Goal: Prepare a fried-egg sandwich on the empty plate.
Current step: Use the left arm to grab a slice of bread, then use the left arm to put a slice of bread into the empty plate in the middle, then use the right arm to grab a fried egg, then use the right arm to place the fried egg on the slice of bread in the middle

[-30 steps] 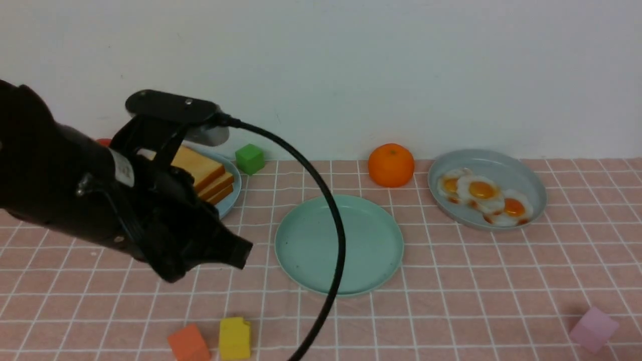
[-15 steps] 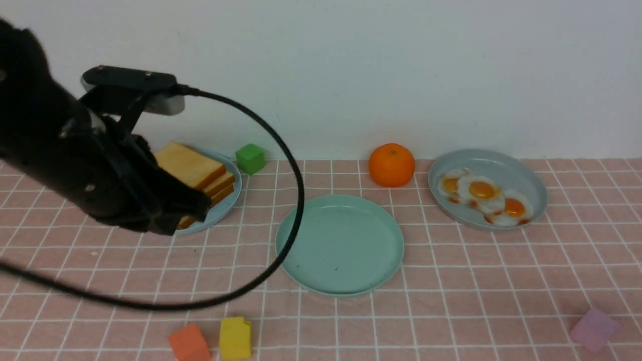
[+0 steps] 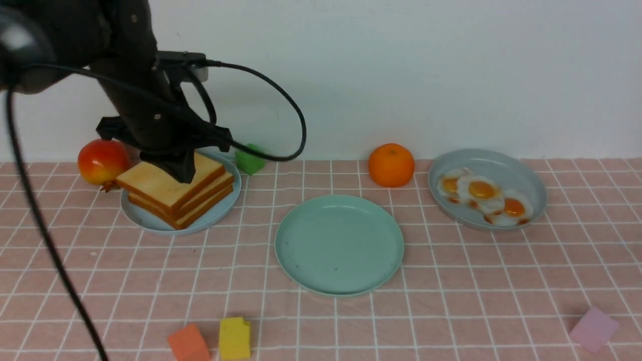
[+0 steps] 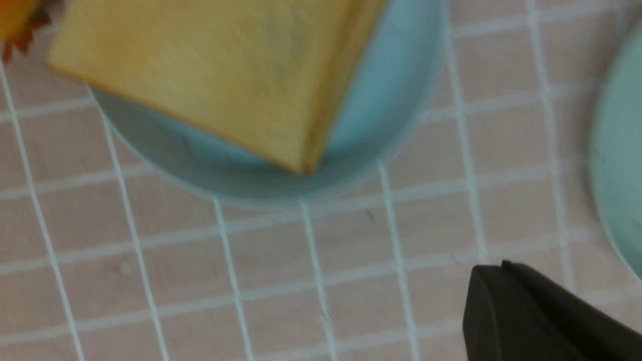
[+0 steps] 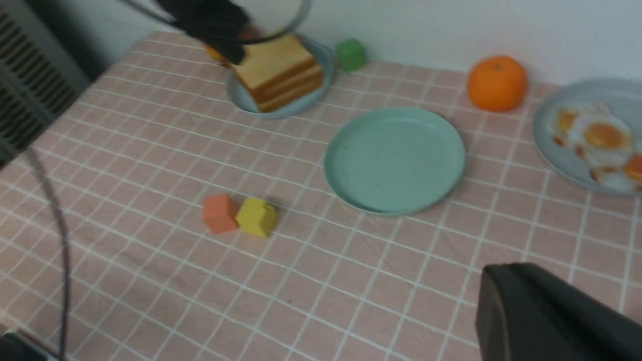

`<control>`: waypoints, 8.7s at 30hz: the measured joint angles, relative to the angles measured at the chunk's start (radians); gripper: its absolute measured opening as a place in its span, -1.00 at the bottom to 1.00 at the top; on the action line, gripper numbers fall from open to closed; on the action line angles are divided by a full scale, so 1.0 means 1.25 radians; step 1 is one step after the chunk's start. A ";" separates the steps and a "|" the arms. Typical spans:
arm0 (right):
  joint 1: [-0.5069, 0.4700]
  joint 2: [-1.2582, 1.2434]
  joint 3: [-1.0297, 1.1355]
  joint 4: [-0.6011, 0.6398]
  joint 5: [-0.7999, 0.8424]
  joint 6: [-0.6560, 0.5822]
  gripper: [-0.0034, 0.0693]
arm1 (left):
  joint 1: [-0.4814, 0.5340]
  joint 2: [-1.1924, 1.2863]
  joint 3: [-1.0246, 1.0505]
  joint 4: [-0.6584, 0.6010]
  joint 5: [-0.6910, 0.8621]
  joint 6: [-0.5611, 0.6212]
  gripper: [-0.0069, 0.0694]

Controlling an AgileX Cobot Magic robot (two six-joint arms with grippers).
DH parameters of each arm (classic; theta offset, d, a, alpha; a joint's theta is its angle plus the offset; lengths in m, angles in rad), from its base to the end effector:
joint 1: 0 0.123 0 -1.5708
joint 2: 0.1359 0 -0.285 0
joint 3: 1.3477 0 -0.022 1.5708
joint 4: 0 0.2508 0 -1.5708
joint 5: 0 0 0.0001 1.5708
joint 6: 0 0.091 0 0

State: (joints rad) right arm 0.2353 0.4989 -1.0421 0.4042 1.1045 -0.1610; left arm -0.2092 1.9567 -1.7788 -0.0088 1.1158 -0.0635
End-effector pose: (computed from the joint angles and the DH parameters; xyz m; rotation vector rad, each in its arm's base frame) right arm 0.0287 0.0398 0.4213 -0.4365 1.9720 0.5287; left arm 0.4167 -0.0892 0.2842 0.1991 2.7736 -0.0815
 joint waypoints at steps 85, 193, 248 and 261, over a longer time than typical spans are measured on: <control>0.016 -0.128 0.025 -0.123 0.099 0.020 -0.93 | -0.403 0.215 -0.147 0.134 -0.124 0.093 -0.83; 0.022 1.380 -0.518 -0.686 -0.293 -0.023 -0.49 | -0.408 -1.240 0.890 -0.031 -0.305 -0.126 -0.85; 0.457 1.200 -0.234 -0.888 -0.412 0.157 -0.60 | -0.408 -1.240 0.890 0.024 -0.382 -0.152 -0.84; 0.457 1.213 -0.235 -1.066 -0.432 0.369 -0.60 | -0.408 -1.240 0.890 0.024 -0.384 -0.152 -0.84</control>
State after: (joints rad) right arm 0.8071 2.0150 -1.3362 -0.9278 0.5646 0.3009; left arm -0.7189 0.4073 -0.6666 0.0210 0.6356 -0.2539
